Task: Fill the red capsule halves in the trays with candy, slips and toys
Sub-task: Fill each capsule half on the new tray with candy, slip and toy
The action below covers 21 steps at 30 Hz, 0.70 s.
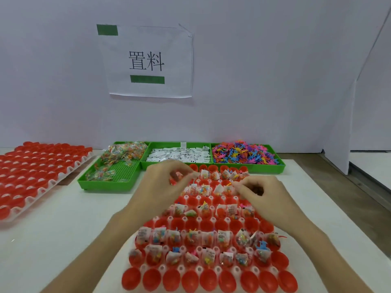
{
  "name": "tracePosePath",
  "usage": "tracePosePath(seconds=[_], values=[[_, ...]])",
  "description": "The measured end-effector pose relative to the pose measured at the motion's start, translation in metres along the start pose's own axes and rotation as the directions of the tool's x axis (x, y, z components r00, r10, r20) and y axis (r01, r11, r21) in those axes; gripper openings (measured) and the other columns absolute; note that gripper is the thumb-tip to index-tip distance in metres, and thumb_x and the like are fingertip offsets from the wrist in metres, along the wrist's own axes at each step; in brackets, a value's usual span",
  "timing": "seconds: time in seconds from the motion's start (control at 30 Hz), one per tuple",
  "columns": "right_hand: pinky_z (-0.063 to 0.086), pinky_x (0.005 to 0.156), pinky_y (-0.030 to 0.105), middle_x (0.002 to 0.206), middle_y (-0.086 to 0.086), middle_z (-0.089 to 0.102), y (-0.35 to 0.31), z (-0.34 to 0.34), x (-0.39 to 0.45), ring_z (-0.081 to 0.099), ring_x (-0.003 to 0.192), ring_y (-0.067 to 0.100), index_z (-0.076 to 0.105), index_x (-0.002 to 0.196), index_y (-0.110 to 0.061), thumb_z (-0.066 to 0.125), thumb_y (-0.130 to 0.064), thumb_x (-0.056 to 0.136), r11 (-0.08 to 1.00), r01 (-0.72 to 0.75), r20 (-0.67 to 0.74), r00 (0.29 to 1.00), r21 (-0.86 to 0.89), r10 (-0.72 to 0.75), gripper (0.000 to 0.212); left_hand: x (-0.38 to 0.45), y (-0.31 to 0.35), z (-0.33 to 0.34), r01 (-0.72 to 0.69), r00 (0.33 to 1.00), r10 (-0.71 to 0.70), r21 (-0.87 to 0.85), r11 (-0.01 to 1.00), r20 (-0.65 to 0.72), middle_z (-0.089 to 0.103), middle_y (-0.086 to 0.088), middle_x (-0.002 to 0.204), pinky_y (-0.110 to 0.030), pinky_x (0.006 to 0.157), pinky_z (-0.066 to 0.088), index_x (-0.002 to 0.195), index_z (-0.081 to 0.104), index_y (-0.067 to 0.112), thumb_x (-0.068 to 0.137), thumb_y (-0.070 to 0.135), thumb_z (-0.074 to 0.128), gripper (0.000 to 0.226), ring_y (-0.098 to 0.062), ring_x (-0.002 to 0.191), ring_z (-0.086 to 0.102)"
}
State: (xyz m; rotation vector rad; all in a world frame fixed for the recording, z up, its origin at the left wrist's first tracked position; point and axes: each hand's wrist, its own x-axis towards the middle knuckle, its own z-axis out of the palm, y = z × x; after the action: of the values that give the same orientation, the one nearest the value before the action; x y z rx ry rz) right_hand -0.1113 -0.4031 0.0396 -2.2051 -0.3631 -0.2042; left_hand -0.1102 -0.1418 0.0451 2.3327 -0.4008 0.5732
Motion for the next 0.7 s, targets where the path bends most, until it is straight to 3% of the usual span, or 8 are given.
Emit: tracePosePath(seconds=[0.07, 0.17, 0.23, 0.37, 0.47, 0.57, 0.7], values=[[0.042, 0.054, 0.013, 0.059, -0.007, 0.062, 0.008, 0.009, 0.001, 0.053, 0.052, 0.005, 0.075, 0.072, -0.026, 0.062, -0.043, 0.097, 0.999, 0.019, -0.018, 1.000, 0.038, -0.018, 0.032, 0.021, -0.040, -0.015, 0.093, 0.995, -0.088, 0.148, 0.985, -0.043, 0.070, 0.017, 0.091, -0.012, 0.065, 0.044, 0.099, 0.076, 0.025, 0.095, 0.029, 0.070, 0.008, -0.001, 0.074, 0.062], [0.039, 0.051, 0.012, 0.053, -0.009, 0.057, 0.017, 0.017, -0.001, 0.048, 0.046, 0.004, 0.075, 0.073, -0.026, 0.061, -0.046, 0.097, 0.995, 0.031, -0.046, 0.999, 0.097, -0.026, 0.034, 0.047, -0.102, -0.038, 0.245, 0.970, -0.226, 0.366, 0.898, -0.093, 0.075, -0.002, 0.098, -0.034, 0.075, 0.053, 0.103, 0.075, 0.010, 0.096, 0.016, 0.067, 0.013, -0.020, 0.082, 0.068], [0.040, 0.052, 0.013, 0.056, -0.005, 0.059, 0.018, 0.018, -0.002, 0.049, 0.046, 0.006, 0.075, 0.072, -0.029, 0.061, -0.047, 0.096, 0.994, 0.021, -0.053, 0.998, 0.106, -0.016, 0.033, 0.054, -0.134, -0.055, 0.302, 0.949, -0.309, 0.465, 0.833, -0.062, 0.076, -0.014, 0.109, -0.041, 0.083, 0.058, 0.112, 0.074, 0.006, 0.096, 0.010, 0.065, 0.019, -0.031, 0.090, 0.071], [0.047, 0.056, 0.015, 0.064, -0.004, 0.068, 0.017, 0.013, -0.003, 0.061, 0.056, 0.011, 0.074, 0.068, -0.031, 0.060, -0.049, 0.094, 0.992, 0.011, -0.093, 0.996, 0.122, 0.000, 0.034, 0.053, -0.170, -0.074, 0.301, 0.914, -0.400, 0.546, 0.782, 0.068, 0.065, -0.012, 0.137, -0.044, 0.103, 0.050, 0.137, 0.063, 0.015, 0.101, 0.014, 0.061, 0.036, -0.031, 0.115, 0.066], [0.048, 0.058, 0.018, 0.064, -0.003, 0.067, 0.018, 0.008, -0.004, 0.061, 0.058, 0.014, 0.074, 0.070, -0.031, 0.060, -0.044, 0.097, 0.991, 0.035, -0.120, 0.993, 0.126, -0.020, 0.034, 0.049, -0.179, -0.068, 0.253, 0.925, -0.367, 0.559, 0.790, 0.100, 0.068, -0.005, 0.135, -0.038, 0.096, 0.054, 0.130, 0.069, 0.020, 0.100, 0.020, 0.064, 0.031, -0.022, 0.100, 0.069], [0.048, 0.057, 0.020, 0.063, -0.002, 0.066, 0.017, 0.006, -0.004, 0.060, 0.056, 0.014, 0.074, 0.071, -0.031, 0.058, -0.046, 0.097, 0.989, 0.048, -0.135, 0.990, 0.139, -0.029, 0.034, 0.048, -0.179, -0.059, 0.246, 0.952, -0.305, 0.521, 0.818, 0.028, 0.076, -0.005, 0.118, -0.031, 0.080, 0.052, 0.113, 0.078, 0.014, 0.093, 0.020, 0.074, 0.021, -0.015, 0.081, 0.062], [0.052, 0.063, 0.021, 0.067, -0.006, 0.069, 0.014, 0.003, -0.005, 0.065, 0.064, 0.015, 0.075, 0.072, -0.034, 0.055, -0.052, 0.093, 0.983, 0.054, -0.152, 0.988, 0.175, -0.027, 0.035, 0.052, -0.175, -0.053, 0.246, 0.959, -0.285, 0.529, 0.812, -0.008, 0.078, -0.006, 0.095, -0.028, 0.073, 0.048, 0.094, 0.079, 0.010, 0.090, 0.014, 0.077, 0.006, -0.015, 0.074, 0.061]])
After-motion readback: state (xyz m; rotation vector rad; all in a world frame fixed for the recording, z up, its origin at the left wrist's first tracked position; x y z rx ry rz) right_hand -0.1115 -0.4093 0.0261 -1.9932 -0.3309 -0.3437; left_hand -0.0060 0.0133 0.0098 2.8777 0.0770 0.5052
